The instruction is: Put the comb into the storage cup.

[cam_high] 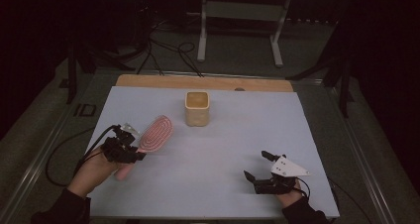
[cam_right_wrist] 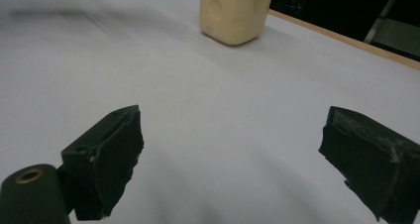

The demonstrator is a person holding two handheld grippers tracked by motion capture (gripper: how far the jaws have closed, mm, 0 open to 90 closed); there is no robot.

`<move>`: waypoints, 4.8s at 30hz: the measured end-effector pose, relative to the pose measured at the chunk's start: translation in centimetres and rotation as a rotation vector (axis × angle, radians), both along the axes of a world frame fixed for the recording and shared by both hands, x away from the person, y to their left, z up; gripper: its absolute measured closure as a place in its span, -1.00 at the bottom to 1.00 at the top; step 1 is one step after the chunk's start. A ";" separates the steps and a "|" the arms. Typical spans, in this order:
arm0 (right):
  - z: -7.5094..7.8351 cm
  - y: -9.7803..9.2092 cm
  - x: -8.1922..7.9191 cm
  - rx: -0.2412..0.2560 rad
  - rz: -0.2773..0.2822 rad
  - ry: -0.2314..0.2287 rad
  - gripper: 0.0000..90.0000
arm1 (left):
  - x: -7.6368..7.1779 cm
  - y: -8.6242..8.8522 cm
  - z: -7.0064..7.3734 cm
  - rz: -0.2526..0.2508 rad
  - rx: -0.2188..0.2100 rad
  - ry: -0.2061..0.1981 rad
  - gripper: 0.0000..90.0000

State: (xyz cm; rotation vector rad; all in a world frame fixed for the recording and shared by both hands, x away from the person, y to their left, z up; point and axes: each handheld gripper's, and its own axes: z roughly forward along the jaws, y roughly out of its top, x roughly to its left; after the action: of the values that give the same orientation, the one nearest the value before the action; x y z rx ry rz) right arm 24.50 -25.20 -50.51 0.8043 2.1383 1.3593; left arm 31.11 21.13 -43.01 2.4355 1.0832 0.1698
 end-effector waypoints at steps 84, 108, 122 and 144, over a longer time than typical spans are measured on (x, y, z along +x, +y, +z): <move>0.0 0.0 0.0 0.008 0.008 -0.003 -0.81 | 7.8 -10.9 8.3 0.016 -0.296 -0.363 0.55; 0.0 -0.1 0.1 0.012 0.006 -0.002 -0.81 | 11.7 -12.2 8.5 0.051 -0.432 -0.400 0.55; 0.1 -0.2 0.1 0.022 0.004 -0.004 -0.81 | 14.1 -12.0 7.2 0.058 -0.501 -0.446 0.55; 0.1 -0.2 0.1 0.028 0.010 -0.005 -0.81 | 15.9 -12.6 3.4 0.102 -0.623 -0.581 0.55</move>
State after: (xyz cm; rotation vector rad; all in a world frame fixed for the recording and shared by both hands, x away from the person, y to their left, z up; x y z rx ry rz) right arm 24.59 -25.45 -50.42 0.8015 2.1262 1.3976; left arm 47.05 8.54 -39.57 1.6283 0.8283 0.4618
